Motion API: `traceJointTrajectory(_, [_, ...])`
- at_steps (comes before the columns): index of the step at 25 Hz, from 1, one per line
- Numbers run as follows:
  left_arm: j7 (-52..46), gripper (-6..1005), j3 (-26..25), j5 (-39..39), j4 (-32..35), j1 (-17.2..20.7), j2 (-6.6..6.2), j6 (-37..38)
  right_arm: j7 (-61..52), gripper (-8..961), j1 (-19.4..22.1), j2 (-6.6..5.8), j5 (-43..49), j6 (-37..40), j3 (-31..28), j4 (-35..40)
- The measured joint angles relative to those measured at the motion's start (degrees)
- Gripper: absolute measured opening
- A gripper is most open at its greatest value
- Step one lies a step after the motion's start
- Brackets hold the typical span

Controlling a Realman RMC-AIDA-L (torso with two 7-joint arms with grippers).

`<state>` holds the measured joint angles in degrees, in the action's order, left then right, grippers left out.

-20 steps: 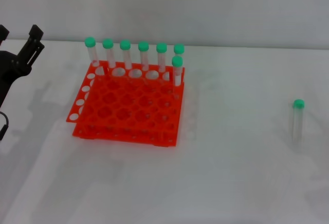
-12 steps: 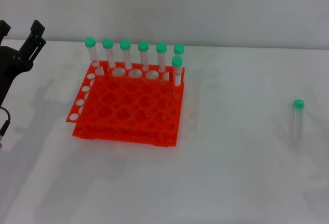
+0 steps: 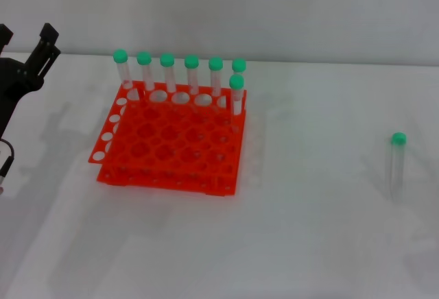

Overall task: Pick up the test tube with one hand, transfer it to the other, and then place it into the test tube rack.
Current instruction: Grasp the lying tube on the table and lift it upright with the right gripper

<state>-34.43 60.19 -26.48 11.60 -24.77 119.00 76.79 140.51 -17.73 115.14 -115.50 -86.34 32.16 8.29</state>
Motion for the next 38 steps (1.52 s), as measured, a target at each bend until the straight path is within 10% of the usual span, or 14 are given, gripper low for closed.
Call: traceJointTrajectory(38, [0.94, 890, 0.02, 1.27, -0.14, -0.1, 0.0, -0.78, 0.2, 854, -1.61, -0.12, 0.02, 0.81, 0.66, 0.47])
